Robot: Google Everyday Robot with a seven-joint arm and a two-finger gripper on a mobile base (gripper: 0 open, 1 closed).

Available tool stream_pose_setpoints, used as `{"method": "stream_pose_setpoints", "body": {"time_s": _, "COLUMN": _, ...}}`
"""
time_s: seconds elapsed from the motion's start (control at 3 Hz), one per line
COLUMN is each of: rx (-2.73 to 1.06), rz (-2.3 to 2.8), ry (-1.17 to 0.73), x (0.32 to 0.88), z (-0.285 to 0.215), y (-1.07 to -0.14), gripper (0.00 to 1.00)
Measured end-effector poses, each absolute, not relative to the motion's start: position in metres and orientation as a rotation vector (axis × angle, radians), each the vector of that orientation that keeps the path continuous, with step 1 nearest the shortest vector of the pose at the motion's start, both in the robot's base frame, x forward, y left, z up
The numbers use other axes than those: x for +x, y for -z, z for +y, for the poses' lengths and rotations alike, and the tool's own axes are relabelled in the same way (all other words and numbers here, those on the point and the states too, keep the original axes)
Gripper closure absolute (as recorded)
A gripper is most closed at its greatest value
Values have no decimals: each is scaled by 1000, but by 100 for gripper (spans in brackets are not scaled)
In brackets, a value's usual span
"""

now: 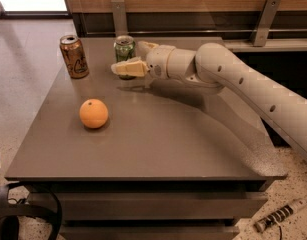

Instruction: Knock green can over

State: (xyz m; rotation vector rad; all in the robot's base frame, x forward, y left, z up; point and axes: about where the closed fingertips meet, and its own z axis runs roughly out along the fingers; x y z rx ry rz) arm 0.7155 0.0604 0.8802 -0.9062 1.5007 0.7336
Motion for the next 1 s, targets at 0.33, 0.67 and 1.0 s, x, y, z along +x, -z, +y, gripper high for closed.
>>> {"method": "stream_pose_setpoints", "body": {"time_s": 0.33, "rx": -908, "rz": 1499, "ry": -737, "x": 715, "z": 63, "y": -880, "gripper": 46}}
{"method": "stream_pose_setpoints", "body": {"time_s": 0.67, "rx": -912, "rz": 1497, "ry": -742, "x": 714, "z": 67, "y": -880, "gripper": 76}}
{"method": "stream_pose_setpoints", "body": {"time_s": 1.0, "rx": -918, "rz": 1494, "ry": -744, "x": 713, "z": 70, "y": -882, "gripper": 100}}
